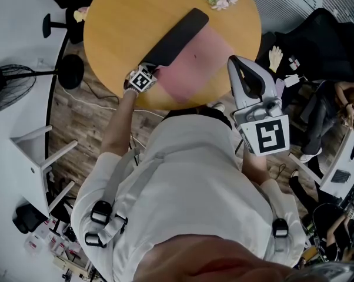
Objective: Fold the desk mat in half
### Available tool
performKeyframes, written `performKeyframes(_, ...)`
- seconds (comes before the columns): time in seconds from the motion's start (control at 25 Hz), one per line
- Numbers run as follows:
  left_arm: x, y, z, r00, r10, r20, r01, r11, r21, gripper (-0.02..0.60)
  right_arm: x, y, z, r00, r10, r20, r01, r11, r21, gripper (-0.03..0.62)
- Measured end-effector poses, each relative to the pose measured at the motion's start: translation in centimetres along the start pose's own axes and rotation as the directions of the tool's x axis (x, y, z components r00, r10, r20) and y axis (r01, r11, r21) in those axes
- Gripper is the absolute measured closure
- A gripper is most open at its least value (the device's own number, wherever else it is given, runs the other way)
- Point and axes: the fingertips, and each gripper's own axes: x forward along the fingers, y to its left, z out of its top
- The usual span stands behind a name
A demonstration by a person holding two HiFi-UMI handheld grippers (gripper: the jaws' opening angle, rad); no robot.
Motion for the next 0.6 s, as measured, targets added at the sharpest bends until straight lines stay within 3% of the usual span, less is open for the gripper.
performKeyframes(0.6, 0.7, -3.1, 0.5, 0.998, -0.043, -0.035, 0.045, 0.997, 0.06, 0.543, -1.0, -0.9, -0.3, 1.0, -0.008, 0.004, 0.007, 1.0, 0.006, 0.589)
